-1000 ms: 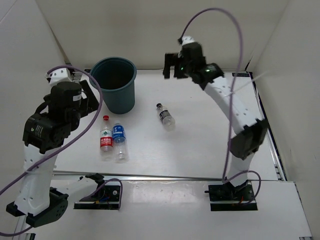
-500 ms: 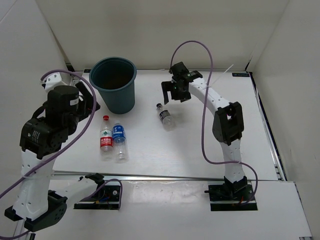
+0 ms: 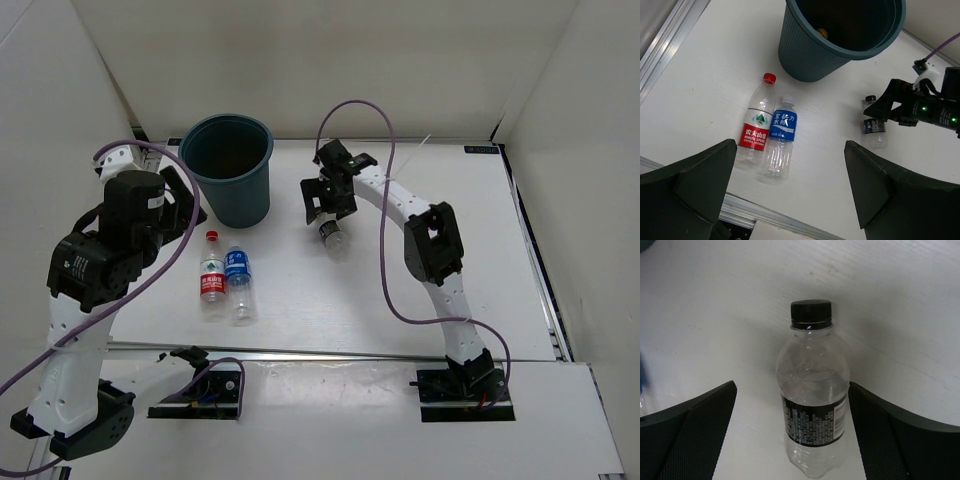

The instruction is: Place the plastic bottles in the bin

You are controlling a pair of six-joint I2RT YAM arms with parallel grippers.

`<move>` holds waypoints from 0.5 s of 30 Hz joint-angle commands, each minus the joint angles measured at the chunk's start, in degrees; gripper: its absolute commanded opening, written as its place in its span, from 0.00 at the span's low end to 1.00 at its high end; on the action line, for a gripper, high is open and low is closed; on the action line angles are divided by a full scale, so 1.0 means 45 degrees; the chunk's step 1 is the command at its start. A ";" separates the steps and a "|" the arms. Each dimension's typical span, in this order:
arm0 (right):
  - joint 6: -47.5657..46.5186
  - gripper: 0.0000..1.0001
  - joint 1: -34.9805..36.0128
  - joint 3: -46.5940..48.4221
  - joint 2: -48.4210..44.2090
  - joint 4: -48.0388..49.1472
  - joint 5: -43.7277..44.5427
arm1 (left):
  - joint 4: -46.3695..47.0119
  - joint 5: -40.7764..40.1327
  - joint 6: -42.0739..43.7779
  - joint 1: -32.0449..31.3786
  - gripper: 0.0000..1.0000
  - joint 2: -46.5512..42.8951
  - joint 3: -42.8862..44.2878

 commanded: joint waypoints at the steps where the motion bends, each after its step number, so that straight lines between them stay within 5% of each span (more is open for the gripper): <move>1: 0.0337 0.95 0.0082 -0.0176 0.0101 0.0026 -0.0005 | -0.0958 0.0201 0.0158 -0.0045 1.00 -0.0118 0.0076; 15: -0.0052 0.80 0.0082 -0.0353 0.0765 0.0045 -0.0063 | -0.0958 0.0318 0.0508 -0.0045 1.00 0.0000 0.0076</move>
